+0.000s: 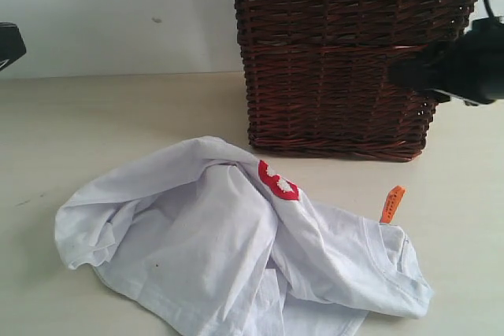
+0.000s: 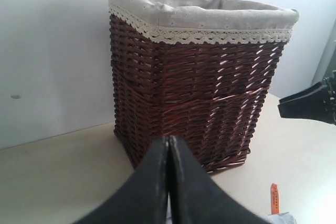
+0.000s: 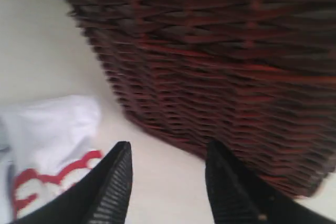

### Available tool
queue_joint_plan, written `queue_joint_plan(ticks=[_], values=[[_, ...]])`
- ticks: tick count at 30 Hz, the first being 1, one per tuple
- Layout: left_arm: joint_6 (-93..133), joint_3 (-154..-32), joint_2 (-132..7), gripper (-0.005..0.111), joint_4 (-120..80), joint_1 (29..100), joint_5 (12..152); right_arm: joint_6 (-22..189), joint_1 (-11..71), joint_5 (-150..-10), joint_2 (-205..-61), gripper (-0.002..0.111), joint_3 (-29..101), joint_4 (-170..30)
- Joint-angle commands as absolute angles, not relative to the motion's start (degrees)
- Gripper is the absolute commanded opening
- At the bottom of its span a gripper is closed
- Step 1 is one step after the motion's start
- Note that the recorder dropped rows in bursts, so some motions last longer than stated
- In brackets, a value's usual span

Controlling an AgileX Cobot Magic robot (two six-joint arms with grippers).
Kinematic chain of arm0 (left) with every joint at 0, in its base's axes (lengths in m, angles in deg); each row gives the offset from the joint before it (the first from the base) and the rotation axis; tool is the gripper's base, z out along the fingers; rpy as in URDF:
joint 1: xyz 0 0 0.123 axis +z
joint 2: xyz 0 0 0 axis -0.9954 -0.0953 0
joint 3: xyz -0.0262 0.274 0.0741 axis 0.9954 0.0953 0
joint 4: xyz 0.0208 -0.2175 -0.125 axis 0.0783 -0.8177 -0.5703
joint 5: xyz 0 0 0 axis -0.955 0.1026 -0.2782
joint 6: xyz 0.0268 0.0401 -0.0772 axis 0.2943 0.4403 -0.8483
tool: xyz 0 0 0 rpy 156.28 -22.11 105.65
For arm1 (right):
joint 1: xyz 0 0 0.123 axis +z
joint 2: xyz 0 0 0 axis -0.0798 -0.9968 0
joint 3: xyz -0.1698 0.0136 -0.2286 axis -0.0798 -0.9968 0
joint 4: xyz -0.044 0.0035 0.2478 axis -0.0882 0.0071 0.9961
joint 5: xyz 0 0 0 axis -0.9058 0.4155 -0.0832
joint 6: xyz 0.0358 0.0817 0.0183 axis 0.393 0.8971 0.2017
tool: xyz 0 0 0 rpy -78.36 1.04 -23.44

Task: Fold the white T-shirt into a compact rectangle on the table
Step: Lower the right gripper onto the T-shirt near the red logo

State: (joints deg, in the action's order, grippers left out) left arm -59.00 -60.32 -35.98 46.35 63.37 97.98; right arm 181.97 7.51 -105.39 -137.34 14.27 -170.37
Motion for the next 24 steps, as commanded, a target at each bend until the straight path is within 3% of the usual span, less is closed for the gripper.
queue_joint_plan(ticks=[1,5,7,11,15,19,24], values=[[-59.4,-60.1,-36.2,0.0,45.8,63.2,100.8,182.1,7.3,-103.2,-132.0,0.043,10.1,-170.0],[-59.4,-60.1,-36.2,0.0,45.8,63.2,101.1,174.0,13.3,-119.8,-131.8,0.043,10.1,-170.0],[-59.4,-60.0,-36.2,0.0,45.8,63.2,101.6,170.5,19.1,-119.3,-131.3,0.043,10.1,-170.0],[-59.4,-60.0,-36.2,0.0,45.8,63.2,101.6,172.7,31.0,-88.8,-131.1,0.043,9.1,-170.0],[-59.4,-60.0,-36.2,0.0,45.8,63.2,101.6,170.8,35.3,-63.5,-133.4,0.043,8.6,-165.7],[-59.4,-60.0,-36.2,0.0,45.7,63.2,101.6,142.0,35.3,-52.6,-136.1,0.043,11.3,-134.0],[-59.4,-60.0,-36.2,0.0,45.7,63.2,101.5,88.3,35.3,-47.1,-136.7,0.043,18.3,-75.4]])
